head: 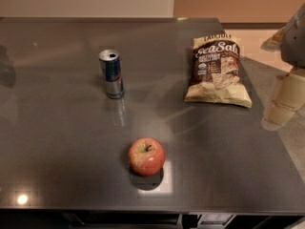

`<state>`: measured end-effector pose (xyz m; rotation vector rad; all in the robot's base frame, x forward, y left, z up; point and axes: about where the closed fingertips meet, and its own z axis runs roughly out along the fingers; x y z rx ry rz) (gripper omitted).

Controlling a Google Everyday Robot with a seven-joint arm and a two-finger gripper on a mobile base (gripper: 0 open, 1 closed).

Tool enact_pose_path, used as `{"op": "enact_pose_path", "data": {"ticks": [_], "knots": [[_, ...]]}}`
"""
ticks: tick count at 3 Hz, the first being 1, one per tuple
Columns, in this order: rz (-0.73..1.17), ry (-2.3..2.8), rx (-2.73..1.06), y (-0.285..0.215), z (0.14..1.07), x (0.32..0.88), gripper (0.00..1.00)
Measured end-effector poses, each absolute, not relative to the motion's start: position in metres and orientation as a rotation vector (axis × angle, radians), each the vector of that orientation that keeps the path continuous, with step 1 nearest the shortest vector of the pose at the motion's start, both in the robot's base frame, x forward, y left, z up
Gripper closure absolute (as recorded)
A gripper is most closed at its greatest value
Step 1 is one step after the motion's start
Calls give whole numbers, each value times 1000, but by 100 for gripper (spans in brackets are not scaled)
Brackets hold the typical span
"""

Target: Move apple near brown chip bag

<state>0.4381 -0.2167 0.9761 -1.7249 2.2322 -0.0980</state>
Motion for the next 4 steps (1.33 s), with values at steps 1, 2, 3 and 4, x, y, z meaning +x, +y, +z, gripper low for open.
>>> {"op": "enact_pose_path", "data": {"ticks": [1,2,3,4], "knots": [[-99,2230,-1724,-216,977,438,0],[-99,2230,-1724,-216,977,438,0],[100,2130,-1747,-178,969,438,0],[167,2084,-1758,-162,968,437,0]]}}
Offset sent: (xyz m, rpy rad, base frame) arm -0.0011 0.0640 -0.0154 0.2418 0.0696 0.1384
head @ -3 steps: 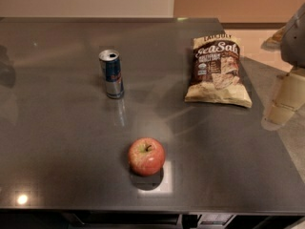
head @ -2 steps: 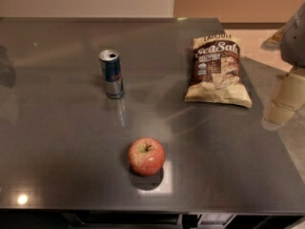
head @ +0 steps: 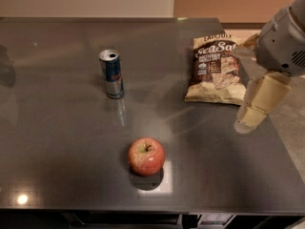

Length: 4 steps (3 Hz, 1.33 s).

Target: Move apple near brown chip bag

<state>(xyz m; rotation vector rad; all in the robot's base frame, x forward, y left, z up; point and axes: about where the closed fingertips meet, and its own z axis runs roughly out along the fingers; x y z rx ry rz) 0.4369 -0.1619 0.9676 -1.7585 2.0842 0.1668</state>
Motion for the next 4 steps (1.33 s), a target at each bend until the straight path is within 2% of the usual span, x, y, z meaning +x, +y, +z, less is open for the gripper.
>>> {"op": "enact_pose_path", "data": {"ticks": [2,4], "knots": [[364,1830,-2019,-53,907,399,0],[455,1720,-2144,-5,863,374,0]]}}
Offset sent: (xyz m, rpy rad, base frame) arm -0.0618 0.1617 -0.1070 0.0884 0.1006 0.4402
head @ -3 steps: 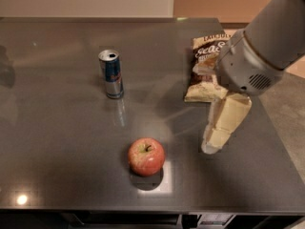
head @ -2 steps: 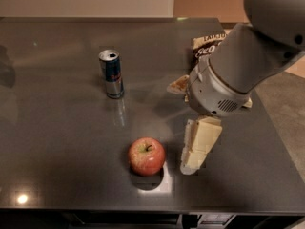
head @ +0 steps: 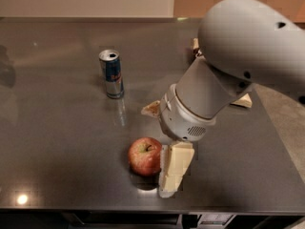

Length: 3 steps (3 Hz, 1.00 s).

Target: Move apple near brown chip bag

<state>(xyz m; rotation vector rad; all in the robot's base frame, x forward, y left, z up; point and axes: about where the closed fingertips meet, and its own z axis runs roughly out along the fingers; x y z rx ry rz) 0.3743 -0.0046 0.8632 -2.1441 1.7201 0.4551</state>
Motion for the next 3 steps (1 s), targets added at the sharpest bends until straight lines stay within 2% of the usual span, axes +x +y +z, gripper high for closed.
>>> {"op": "enact_pose_path", "data": {"ticks": [1,2,3], "knots": [[470,1697,-2173,8,850,367,0],[474,1694,-2180,11,843,364,17],[472,1705,-2165,5,842,367,41]]}}
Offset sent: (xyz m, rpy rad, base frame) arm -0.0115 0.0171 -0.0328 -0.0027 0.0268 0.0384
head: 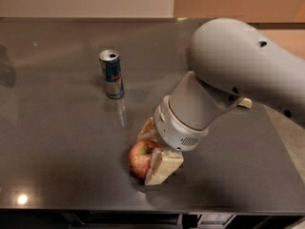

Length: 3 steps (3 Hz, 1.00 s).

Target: Move apple near brown chip bag

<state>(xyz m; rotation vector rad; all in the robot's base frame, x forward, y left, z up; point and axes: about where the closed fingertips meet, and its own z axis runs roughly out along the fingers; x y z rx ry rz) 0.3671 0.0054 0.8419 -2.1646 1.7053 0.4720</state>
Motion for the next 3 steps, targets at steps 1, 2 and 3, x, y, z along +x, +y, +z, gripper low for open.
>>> {"op": "enact_pose_path", "data": {"ticks": [1,2,3], "knots": [[461,1728,-2131,-2,851,374,64],[392,1814,-2038,-25,870,399,87],[306,1963,-1894,-61,881,427,100]]}}
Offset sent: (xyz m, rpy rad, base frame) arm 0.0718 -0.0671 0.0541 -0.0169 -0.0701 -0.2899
